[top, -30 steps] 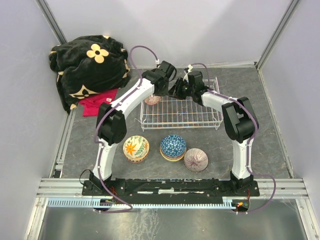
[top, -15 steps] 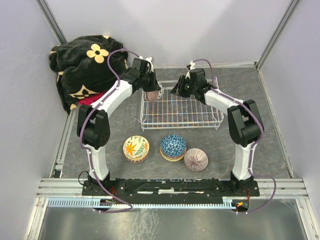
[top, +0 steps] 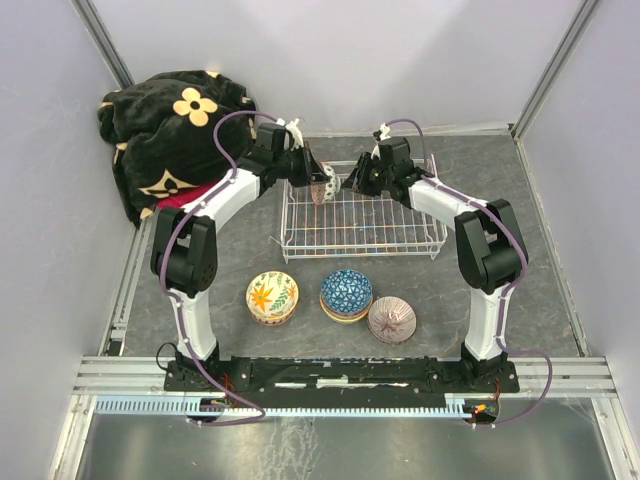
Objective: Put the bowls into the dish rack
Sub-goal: Pick up the bowl from the dish rack, then turn the bowl upside down on the dish rack, then move the dish rack to the center of the board, then pick up the bowl from the center of the board.
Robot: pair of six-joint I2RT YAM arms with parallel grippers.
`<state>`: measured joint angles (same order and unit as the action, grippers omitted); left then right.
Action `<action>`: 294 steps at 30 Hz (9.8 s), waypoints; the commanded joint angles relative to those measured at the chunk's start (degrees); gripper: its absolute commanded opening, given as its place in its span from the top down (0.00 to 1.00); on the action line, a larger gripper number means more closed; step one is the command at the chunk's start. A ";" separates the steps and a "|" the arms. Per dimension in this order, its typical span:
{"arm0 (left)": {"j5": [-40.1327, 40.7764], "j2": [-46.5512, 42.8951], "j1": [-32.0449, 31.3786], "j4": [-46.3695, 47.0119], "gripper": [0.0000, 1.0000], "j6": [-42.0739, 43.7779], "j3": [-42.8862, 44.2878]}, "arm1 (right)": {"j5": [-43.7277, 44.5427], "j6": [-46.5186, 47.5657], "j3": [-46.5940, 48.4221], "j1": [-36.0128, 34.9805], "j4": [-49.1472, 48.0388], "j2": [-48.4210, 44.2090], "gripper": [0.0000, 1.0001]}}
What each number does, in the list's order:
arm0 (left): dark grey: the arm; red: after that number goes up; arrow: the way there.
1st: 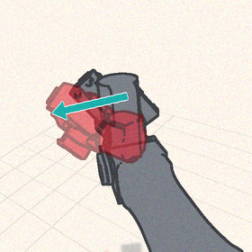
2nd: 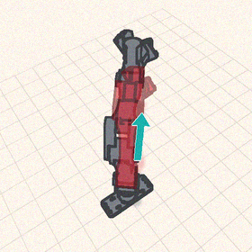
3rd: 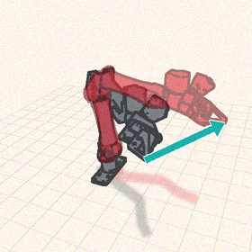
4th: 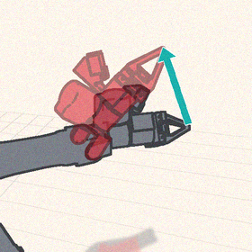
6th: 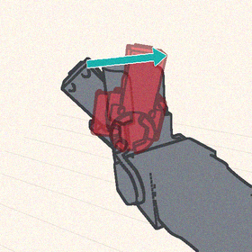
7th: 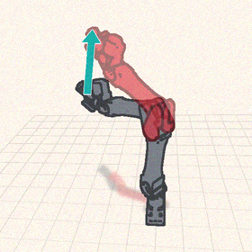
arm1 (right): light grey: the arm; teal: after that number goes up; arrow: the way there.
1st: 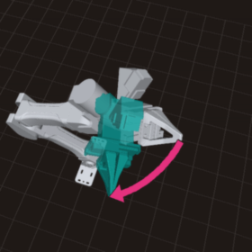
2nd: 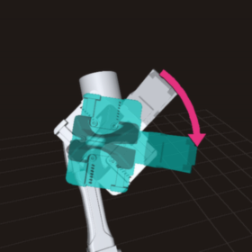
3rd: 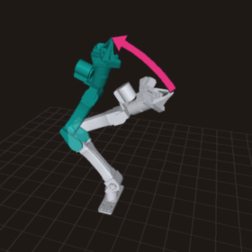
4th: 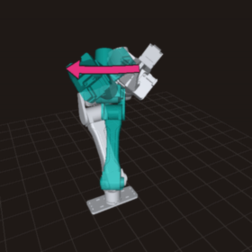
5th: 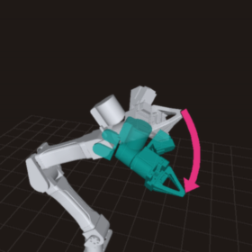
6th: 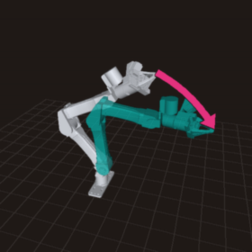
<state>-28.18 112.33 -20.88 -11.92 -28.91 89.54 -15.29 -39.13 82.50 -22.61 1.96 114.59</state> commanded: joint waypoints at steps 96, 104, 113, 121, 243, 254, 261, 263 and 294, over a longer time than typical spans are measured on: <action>14.29 11.18 10.77 -28.09 0.97 8.81 12.69 | 3.58 -0.87 0.92 -3.80 -6.92 0.47 0.49; 17.10 10.52 10.77 -29.37 0.96 7.95 12.71 | 2.77 -1.62 -0.01 -4.10 -9.79 0.46 0.42; 18.64 9.83 10.76 -30.00 0.94 7.64 12.42 | 4.95 -2.80 -2.72 -4.26 -13.80 -0.70 0.27; 20.15 9.38 10.73 -30.95 0.85 7.20 13.21 | 4.48 -3.28 -2.30 -4.49 -14.61 0.09 0.23; 55.06 -41.03 -38.54 -42.11 0.19 -10.92 -22.43 | 29.40 20.15 -16.01 -3.93 31.72 -49.09 0.00; 55.41 -32.43 -37.96 -40.81 0.38 -12.36 -25.16 | 27.69 19.90 -16.66 -3.87 31.31 -48.97 0.00; 55.93 -31.02 -37.98 -40.58 0.52 -12.84 -26.54 | 27.32 19.80 -16.78 -3.93 31.09 -48.83 0.00; 55.43 -30.46 -37.99 -39.97 0.53 -12.76 -26.98 | 27.33 19.81 -16.92 -3.92 31.09 -48.89 0.00; 57.95 -34.61 -38.05 -42.69 0.97 -11.21 -15.86 | 26.02 19.89 -17.98 -3.90 29.02 -48.56 0.01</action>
<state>27.18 80.84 -58.96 -56.16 -40.45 67.77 11.00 -18.85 64.99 -26.81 34.00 66.76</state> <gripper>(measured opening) 0.052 0.990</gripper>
